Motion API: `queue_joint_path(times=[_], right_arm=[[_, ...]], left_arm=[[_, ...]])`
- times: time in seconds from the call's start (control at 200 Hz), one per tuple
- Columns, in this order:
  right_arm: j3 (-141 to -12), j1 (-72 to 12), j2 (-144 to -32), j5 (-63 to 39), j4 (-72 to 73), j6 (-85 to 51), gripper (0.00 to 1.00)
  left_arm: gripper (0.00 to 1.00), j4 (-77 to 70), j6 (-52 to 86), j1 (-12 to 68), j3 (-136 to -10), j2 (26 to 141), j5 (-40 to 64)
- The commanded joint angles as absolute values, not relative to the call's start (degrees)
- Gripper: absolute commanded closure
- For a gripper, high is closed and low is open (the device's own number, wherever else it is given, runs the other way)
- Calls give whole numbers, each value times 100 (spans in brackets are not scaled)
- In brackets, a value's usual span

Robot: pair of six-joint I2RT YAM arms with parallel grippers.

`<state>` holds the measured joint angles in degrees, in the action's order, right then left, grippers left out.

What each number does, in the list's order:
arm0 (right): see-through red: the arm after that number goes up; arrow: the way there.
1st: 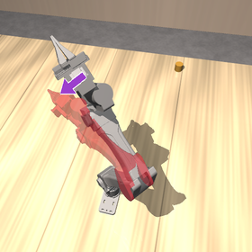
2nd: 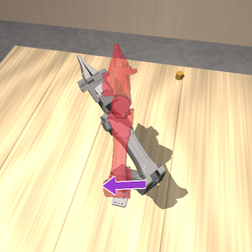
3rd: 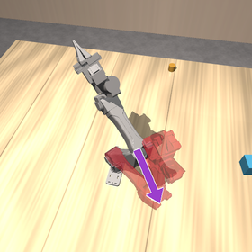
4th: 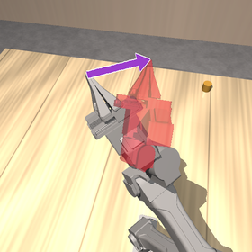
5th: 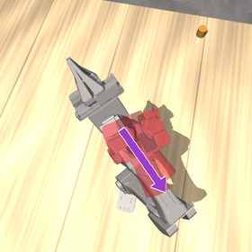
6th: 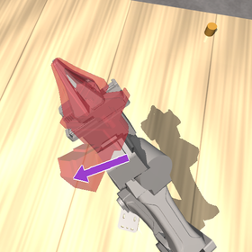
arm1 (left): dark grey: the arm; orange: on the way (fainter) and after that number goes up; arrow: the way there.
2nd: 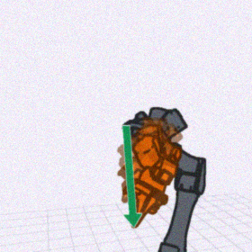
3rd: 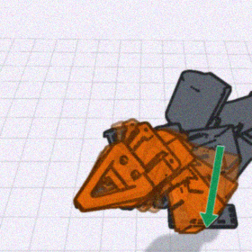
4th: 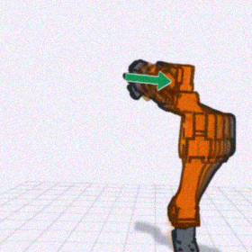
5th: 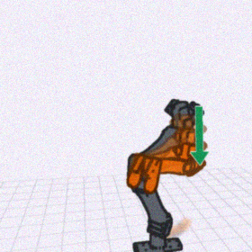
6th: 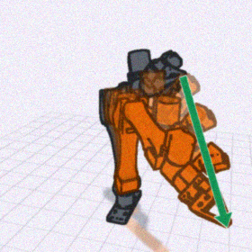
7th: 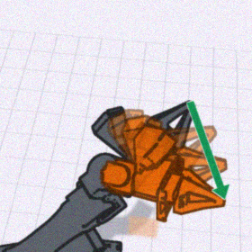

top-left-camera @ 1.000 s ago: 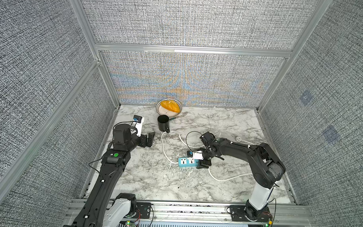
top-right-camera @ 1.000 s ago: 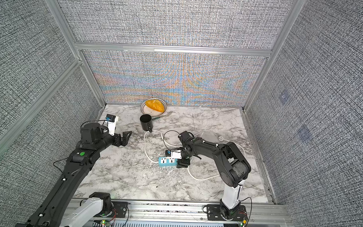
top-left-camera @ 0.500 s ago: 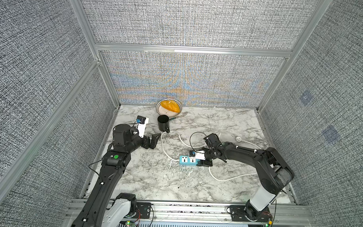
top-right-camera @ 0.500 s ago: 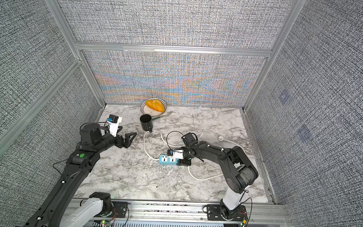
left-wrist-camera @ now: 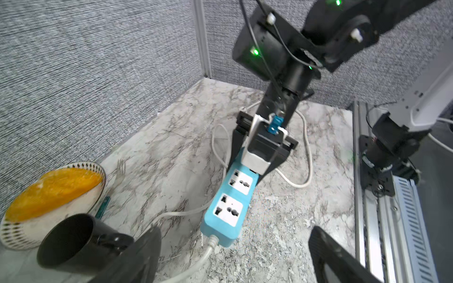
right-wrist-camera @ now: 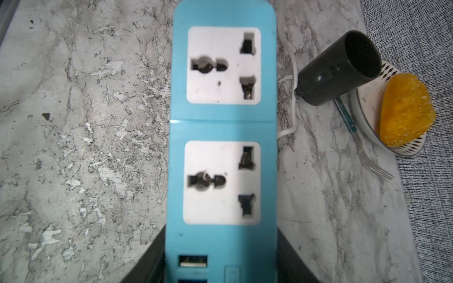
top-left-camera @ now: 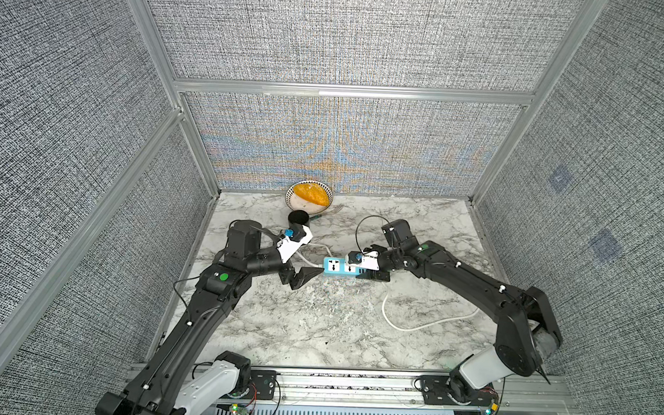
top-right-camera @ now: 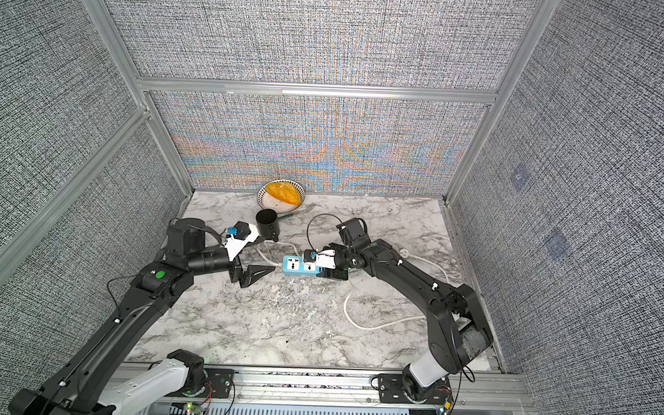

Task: Wrap the cord around the power strip
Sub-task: Pick up the power strip from the center of the board.

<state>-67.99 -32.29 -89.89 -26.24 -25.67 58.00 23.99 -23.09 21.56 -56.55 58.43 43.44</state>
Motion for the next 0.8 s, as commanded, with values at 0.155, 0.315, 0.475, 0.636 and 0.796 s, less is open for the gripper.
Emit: queue_joint_path(times=[0.155, 0.315, 0.475, 0.636, 0.796], right_arm=[[-7388, -3217, -8939, -2839, -3455, 6213, 85], [-7426, -3186, -8765, -2948, -3457, 6224, 86], [-7451, -3177, -8692, -3019, -3489, 6240, 86], [-7445, -3173, -8651, -3076, -3465, 6263, 87], [-7358, -3149, -8567, -3098, -3358, 6260, 86]], left_arm=[[3, 3147, -3932, 2703, -6195, 6634, 3870], [3, 3129, -4160, 2721, -6353, 7003, 3774], [5, 3074, -4383, 2884, -6416, 7314, 3472], [22, 2831, -4599, 3038, -6416, 7495, 3246], [33, 2374, -4595, 3071, -6241, 7375, 3365]])
